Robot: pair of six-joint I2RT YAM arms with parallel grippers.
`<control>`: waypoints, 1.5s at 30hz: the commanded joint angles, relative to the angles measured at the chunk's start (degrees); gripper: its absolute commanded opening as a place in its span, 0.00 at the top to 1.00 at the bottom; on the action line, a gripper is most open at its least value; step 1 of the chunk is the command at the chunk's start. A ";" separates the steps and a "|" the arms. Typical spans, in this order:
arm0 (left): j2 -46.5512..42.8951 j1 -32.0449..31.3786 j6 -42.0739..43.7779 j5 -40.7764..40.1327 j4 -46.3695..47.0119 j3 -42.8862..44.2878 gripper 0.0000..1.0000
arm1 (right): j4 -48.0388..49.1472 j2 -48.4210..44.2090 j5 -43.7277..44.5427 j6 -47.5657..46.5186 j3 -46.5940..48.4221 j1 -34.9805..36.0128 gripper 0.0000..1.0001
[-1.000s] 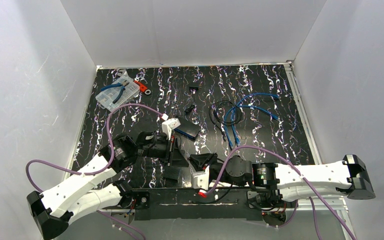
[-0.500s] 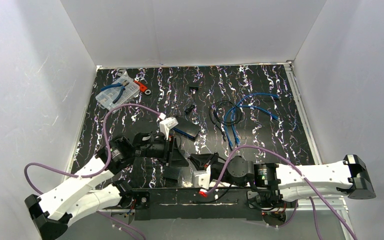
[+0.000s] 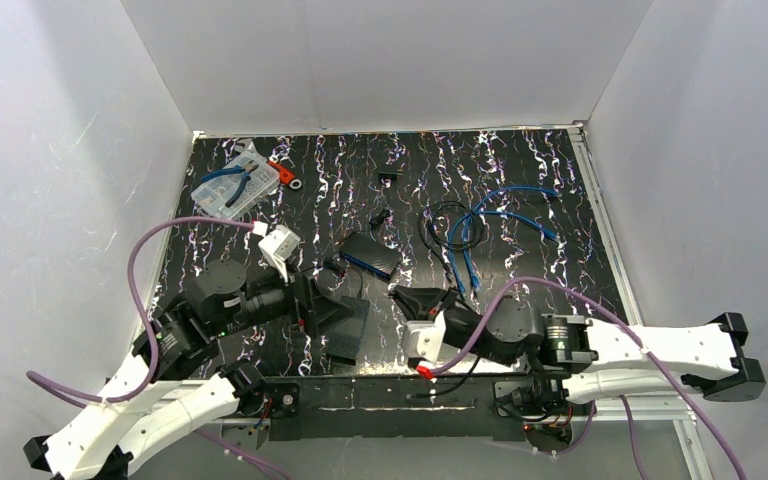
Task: Insert the plug into the switch port
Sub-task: Pick up the connector from the center of the board, then insert the connector into the switch port.
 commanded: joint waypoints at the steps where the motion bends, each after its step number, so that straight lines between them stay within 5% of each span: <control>1: -0.59 0.28 3.45 -9.11 -4.96 2.46 0.08 | -6.53 -0.99 -0.88 4.60 9.35 0.83 0.99; 11: 1.10 0.24 -0.76 -14.34 -3.69 -2.96 0.02 | -21.13 0.54 -9.92 24.11 17.26 1.25 0.99; 21: 1.59 0.27 -5.58 -23.06 0.13 -10.39 0.02 | -12.59 0.82 -9.55 39.62 2.07 1.25 0.99; 34: 3.16 0.76 -8.26 -26.51 7.43 -21.10 0.02 | -4.94 15.88 2.16 40.34 -2.87 1.16 0.99; 45: 2.66 1.51 -11.69 -25.17 11.04 -29.28 0.04 | -1.68 24.99 -1.66 41.80 -3.06 -2.11 0.99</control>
